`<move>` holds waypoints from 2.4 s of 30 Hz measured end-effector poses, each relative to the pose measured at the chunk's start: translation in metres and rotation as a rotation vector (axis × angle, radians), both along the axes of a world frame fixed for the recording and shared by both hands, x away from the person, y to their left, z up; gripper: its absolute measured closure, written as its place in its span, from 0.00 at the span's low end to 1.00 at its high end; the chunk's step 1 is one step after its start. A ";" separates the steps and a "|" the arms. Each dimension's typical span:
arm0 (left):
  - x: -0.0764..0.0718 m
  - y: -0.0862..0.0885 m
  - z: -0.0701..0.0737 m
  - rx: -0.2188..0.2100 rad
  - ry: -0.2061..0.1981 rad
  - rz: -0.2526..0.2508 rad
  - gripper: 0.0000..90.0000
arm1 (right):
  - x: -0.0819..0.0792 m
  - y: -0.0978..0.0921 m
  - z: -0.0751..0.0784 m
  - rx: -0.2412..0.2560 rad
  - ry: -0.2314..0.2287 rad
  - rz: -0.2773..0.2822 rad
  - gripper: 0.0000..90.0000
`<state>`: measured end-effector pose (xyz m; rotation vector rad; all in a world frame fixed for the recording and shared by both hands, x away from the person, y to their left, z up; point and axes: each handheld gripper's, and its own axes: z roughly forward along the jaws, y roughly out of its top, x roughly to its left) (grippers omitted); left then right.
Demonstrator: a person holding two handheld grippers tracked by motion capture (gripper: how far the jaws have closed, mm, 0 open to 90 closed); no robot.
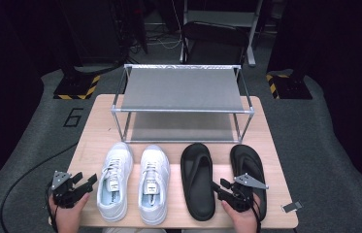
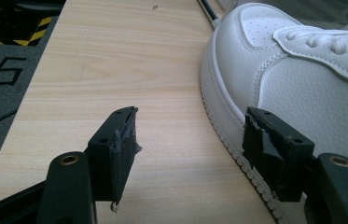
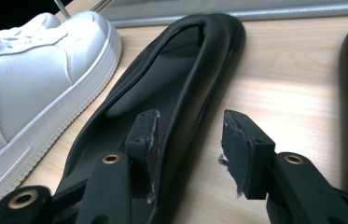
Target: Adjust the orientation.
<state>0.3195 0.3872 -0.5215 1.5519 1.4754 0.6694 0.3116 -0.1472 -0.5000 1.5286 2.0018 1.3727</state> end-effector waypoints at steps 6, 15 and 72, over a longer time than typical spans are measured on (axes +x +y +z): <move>-0.001 0.002 0.000 0.010 0.012 -0.012 0.39 | 0.002 0.004 -0.006 0.016 0.032 -0.009 0.64; -0.001 0.001 0.000 0.017 0.018 -0.019 0.40 | 0.004 0.006 -0.013 0.026 0.070 0.000 0.73; -0.004 0.005 0.002 0.009 0.002 0.015 0.41 | 0.001 0.012 -0.035 0.250 0.217 -0.073 0.63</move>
